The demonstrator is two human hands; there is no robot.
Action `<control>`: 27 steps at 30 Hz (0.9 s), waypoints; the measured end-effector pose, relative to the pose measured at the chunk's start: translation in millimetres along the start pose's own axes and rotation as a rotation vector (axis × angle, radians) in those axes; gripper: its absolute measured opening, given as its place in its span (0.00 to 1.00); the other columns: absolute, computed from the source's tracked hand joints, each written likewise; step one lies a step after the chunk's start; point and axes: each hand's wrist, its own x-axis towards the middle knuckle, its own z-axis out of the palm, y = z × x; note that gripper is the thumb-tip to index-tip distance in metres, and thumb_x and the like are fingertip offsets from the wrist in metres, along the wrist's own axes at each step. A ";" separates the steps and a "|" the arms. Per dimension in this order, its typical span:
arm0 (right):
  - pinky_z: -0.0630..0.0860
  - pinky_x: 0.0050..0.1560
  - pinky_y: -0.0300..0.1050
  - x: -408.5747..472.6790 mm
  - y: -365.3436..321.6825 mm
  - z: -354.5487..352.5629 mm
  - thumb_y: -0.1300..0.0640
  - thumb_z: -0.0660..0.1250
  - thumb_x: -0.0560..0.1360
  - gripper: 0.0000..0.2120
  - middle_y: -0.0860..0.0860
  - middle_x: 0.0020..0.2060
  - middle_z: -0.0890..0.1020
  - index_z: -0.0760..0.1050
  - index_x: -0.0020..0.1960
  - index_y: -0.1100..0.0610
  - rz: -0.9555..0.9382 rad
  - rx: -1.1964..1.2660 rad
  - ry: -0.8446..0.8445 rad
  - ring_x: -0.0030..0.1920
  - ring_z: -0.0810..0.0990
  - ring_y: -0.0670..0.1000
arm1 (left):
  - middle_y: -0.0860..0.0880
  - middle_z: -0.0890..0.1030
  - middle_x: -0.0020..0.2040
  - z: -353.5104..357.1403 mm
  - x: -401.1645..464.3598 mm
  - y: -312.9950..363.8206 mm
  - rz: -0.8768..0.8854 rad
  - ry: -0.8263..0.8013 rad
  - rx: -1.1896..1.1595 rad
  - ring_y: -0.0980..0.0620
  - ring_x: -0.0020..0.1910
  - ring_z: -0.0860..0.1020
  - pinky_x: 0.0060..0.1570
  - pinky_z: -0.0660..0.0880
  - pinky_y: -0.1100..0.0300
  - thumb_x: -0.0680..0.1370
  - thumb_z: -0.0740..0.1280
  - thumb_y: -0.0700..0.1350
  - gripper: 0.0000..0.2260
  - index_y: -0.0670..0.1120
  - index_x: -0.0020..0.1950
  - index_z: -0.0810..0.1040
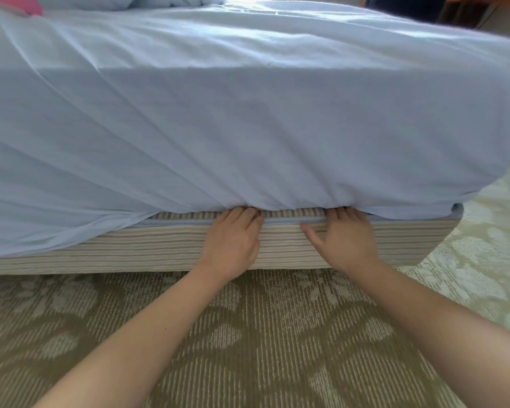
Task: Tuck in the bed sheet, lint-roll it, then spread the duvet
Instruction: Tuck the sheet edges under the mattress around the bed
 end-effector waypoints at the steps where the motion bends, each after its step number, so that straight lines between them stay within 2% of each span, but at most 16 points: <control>1: 0.63 0.68 0.49 5.1 2.5 -0.3 0.31 0.47 0.76 0.38 0.56 0.65 0.75 0.69 0.70 0.59 -0.011 0.037 -0.037 0.66 0.71 0.56 | 0.42 0.82 0.51 1.1 0.4 -0.5 0.002 0.001 0.004 0.43 0.48 0.80 0.48 0.77 0.51 0.71 0.58 0.43 0.18 0.39 0.54 0.81; 6: 0.59 0.72 0.52 26.1 13.1 -6.7 0.28 0.46 0.74 0.40 0.50 0.75 0.63 0.57 0.77 0.51 -0.078 0.124 -0.145 0.74 0.60 0.54 | 0.43 0.82 0.50 5.6 -3.1 -7.3 -0.008 0.038 0.013 0.43 0.47 0.80 0.46 0.78 0.51 0.71 0.58 0.43 0.18 0.39 0.54 0.81; 8: 0.59 0.71 0.51 24.6 7.1 -9.2 0.29 0.47 0.75 0.38 0.51 0.74 0.64 0.58 0.77 0.51 -0.052 0.143 -0.169 0.74 0.61 0.55 | 0.44 0.82 0.49 6.1 -4.7 -10.3 -0.023 0.076 0.016 0.44 0.46 0.80 0.45 0.78 0.52 0.72 0.59 0.43 0.17 0.39 0.54 0.81; 9: 0.62 0.69 0.50 21.6 1.1 -9.7 0.30 0.47 0.75 0.37 0.52 0.73 0.67 0.61 0.75 0.53 -0.027 0.166 -0.147 0.72 0.64 0.55 | 0.44 0.82 0.48 6.4 -5.0 -11.3 -0.033 0.100 0.014 0.44 0.45 0.80 0.43 0.78 0.52 0.72 0.61 0.42 0.15 0.39 0.53 0.81; 11: 0.68 0.62 0.49 15.7 -12.9 -8.6 0.34 0.49 0.78 0.32 0.56 0.63 0.77 0.74 0.65 0.58 0.024 0.164 -0.031 0.64 0.73 0.57 | 0.43 0.82 0.45 8.0 -3.6 -12.6 -0.061 0.143 0.000 0.43 0.41 0.80 0.37 0.78 0.52 0.72 0.65 0.39 0.10 0.39 0.51 0.81; 13: 0.71 0.49 0.47 10.5 -23.5 -6.8 0.41 0.52 0.80 0.27 0.58 0.47 0.83 0.80 0.50 0.61 0.013 0.118 0.140 0.50 0.80 0.58 | 0.44 0.82 0.41 7.9 -1.5 -12.7 -0.103 0.176 -0.018 0.44 0.36 0.79 0.29 0.76 0.53 0.73 0.67 0.39 0.07 0.39 0.47 0.81; 16: 0.62 0.32 0.41 7.0 -29.3 -10.0 0.50 0.65 0.77 0.20 0.56 0.27 0.81 0.80 0.32 0.61 -0.014 0.108 0.202 0.29 0.79 0.56 | 0.45 0.81 0.35 2.0 1.7 -14.6 -0.177 0.227 -0.068 0.45 0.31 0.78 0.23 0.72 0.57 0.76 0.62 0.43 0.11 0.40 0.41 0.81; 19: 0.56 0.27 0.34 8.2 -31.8 -13.6 0.55 0.77 0.65 0.18 0.53 0.16 0.73 0.74 0.21 0.58 0.004 0.095 0.316 0.16 0.71 0.53 | 0.46 0.79 0.30 -4.6 -1.4 -19.4 -0.231 0.289 -0.124 0.47 0.27 0.76 0.21 0.68 0.60 0.76 0.63 0.46 0.12 0.41 0.37 0.80; 21: 0.55 0.27 0.33 7.5 -37.5 -15.0 0.55 0.76 0.65 0.17 0.53 0.16 0.73 0.75 0.22 0.57 -0.019 0.114 0.325 0.16 0.71 0.53 | 0.47 0.78 0.30 -9.5 -4.2 -22.0 -0.313 0.315 -0.186 0.47 0.27 0.75 0.24 0.66 0.61 0.76 0.67 0.46 0.11 0.41 0.37 0.78; 24: 0.55 0.27 0.35 9.6 -56.0 -20.6 0.50 0.68 0.74 0.17 0.53 0.22 0.77 0.77 0.30 0.58 -0.032 0.255 0.349 0.22 0.76 0.55 | 0.52 0.78 0.34 -21.9 -3.5 -21.6 -0.633 0.311 -0.408 0.52 0.33 0.75 0.31 0.68 0.60 0.78 0.67 0.52 0.12 0.45 0.40 0.77; 27: 0.68 0.30 0.42 11.5 -83.9 -36.7 0.44 0.62 0.78 0.16 0.52 0.34 0.82 0.77 0.46 0.57 -0.102 0.383 0.396 0.33 0.81 0.56 | 0.54 0.78 0.35 -29.7 -0.2 -21.3 -0.851 0.471 -0.692 0.54 0.35 0.78 0.36 0.74 0.60 0.74 0.71 0.55 0.11 0.49 0.42 0.73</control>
